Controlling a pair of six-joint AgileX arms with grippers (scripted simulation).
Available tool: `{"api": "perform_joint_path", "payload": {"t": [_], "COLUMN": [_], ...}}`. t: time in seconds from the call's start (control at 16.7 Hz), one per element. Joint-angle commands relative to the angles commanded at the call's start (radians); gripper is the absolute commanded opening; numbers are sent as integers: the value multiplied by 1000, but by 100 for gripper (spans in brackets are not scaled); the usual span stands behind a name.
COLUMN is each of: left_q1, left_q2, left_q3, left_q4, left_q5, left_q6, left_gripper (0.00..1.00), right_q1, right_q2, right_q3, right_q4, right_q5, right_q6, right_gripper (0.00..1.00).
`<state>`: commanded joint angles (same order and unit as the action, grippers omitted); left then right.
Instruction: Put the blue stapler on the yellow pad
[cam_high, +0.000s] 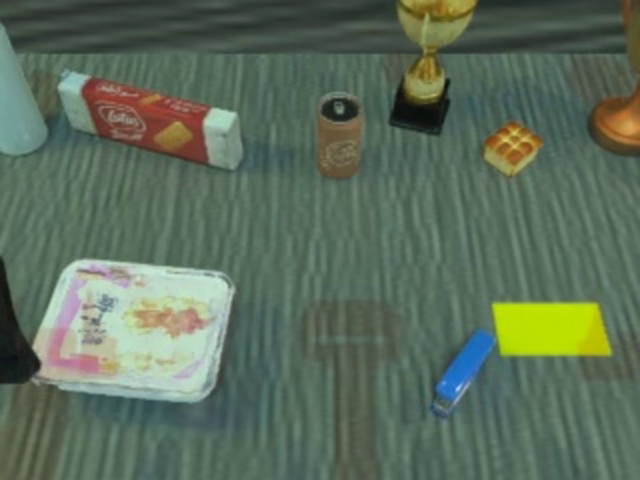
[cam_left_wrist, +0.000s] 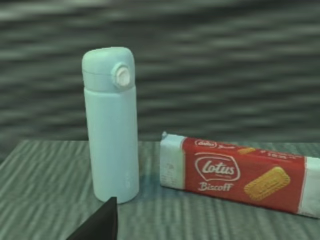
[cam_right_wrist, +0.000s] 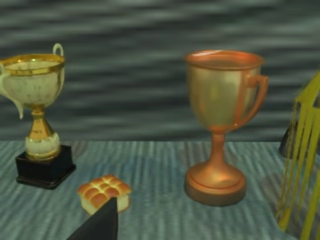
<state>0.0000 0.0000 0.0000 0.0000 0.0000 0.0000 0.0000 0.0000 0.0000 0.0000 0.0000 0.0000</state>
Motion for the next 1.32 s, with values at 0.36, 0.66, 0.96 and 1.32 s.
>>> {"api": "perform_joint_path", "payload": {"t": [0.36,0.66,0.96,1.32], "left_q1": [0,0,0,0], "left_q2": [0,0,0,0], "left_q3": [0,0,0,0], "left_q4": [0,0,0,0], "left_q5": [0,0,0,0], "left_q6": [0,0,0,0], "left_gripper": [100,100,100,100], "right_q1": [44,165,318,489], "right_q2": [104,469,991,1517], "right_q3": [95,366,698,1064], "right_q4": [-71,-279,-551,-848], "right_q5": [-3,-4,-6,-12], "right_q6": [87,340,656,1004], "right_gripper": [100,100,100,100]}}
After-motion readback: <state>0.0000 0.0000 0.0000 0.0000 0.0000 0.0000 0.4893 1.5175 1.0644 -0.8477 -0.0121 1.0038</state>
